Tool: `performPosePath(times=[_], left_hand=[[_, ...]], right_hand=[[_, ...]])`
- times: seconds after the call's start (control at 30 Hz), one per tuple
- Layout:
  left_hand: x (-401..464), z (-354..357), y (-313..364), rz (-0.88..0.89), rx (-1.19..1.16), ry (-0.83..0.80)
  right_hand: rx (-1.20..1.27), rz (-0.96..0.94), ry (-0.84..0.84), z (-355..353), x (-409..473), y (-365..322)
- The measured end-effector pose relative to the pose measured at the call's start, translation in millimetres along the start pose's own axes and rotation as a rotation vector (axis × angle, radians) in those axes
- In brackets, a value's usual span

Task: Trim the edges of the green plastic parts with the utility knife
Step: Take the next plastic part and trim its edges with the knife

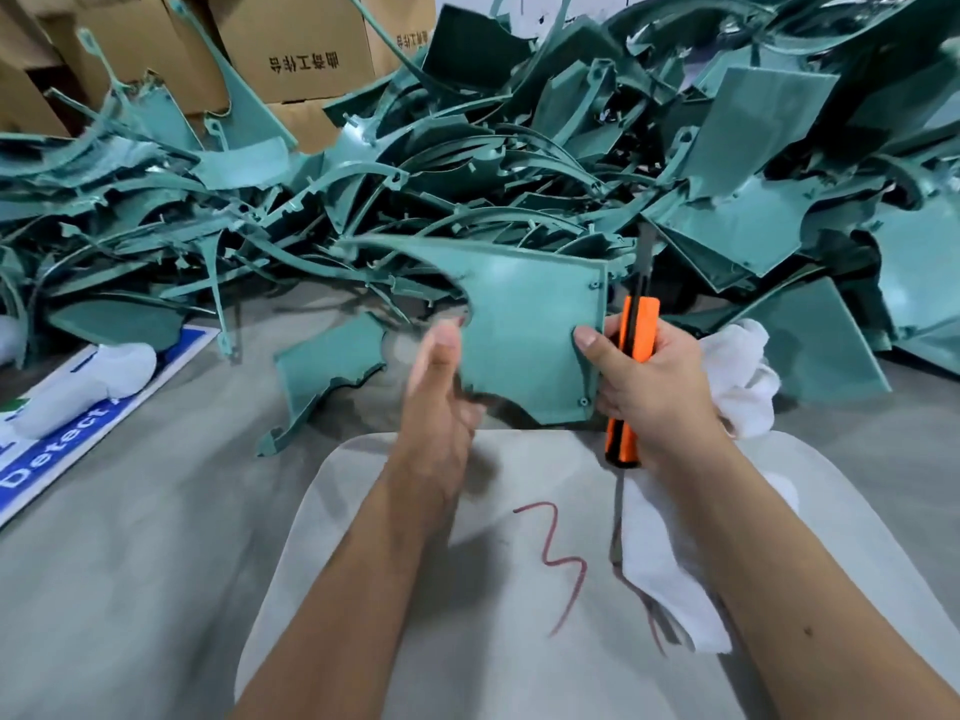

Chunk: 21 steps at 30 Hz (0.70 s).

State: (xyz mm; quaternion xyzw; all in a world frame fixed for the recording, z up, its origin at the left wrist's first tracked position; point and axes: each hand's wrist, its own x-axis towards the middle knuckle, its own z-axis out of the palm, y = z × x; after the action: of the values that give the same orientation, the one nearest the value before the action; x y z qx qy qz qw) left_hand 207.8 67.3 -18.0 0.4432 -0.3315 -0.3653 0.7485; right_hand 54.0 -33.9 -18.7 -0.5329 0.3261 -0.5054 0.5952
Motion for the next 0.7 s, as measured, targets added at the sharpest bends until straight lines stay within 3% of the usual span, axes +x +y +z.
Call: performPosePath(times=[0.07,0.2,0.27,0.4,0.6,0.7], left_hand=[[0,3,2,-0.140,-0.146,-0.063],[5,-10,5,-0.124,-0.229,-0.244],[3,-15,3,-0.150,-0.203,-0.196],[3,-19,-1,-0.097,0.051,-0.132],[-2,-4,-9,0.275,0.491,0.065],[-4,-1,-11,0.308,0.581,0.071]], right_hand=[[-0.039,-0.019,-0.044,3,-1,3],[-0.029,-0.052,-0.116,-3,-1,3],[-0.126,-0.078,-0.145,-3,-2,2],[-0.232,-0.126,-0.099,-2,-5,-4],[-0.412,-0.221,-0.106,1,-13,-7],[-0.545,-0.408,-0.132,6,-17,-10]])
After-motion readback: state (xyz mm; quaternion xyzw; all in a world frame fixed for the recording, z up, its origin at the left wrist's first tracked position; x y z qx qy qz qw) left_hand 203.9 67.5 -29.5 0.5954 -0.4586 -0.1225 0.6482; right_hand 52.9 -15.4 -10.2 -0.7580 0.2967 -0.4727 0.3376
